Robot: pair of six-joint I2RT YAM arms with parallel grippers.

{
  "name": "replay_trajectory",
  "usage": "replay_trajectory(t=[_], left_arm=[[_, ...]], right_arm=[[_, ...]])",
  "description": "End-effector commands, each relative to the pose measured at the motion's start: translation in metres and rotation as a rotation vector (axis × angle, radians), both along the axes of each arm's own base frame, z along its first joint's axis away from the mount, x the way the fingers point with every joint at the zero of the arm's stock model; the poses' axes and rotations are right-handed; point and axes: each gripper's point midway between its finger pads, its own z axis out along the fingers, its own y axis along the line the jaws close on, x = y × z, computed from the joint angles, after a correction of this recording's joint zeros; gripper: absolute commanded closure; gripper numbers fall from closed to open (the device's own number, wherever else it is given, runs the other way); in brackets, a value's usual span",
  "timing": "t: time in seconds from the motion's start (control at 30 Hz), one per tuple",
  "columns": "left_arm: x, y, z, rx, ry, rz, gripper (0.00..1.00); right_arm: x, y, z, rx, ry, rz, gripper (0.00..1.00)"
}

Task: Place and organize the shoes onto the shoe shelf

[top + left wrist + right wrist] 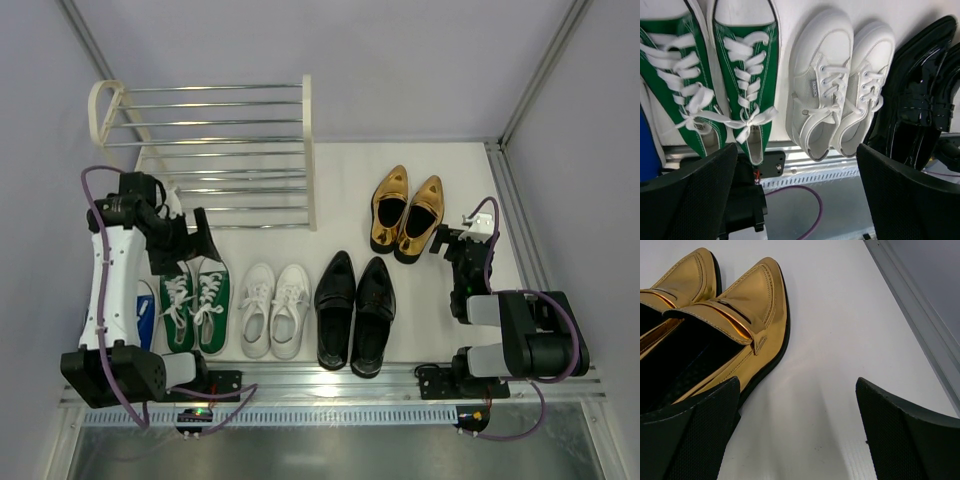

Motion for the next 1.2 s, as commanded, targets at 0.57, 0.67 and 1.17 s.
replay_trajectory(t=[0.57,0.67,1.17], left_arm=[[-0.156,0.067,-0.050,0.350,0.250,-0.611,0.00],[-0.151,0.052,-0.048,0.297,0.148,-0.645,0.00],[-0.136,0.111,-0.039,0.623,0.120,-0.514,0.00]], right_arm=[[0.006,0.000,0.023,-0.006,-0.087,0.003,0.03],[0.006,0.000,0.023,-0.006,-0.089,0.003,0.03],[0.006,0.000,0.023,-0.006,-0.089,0.002,0.03]])
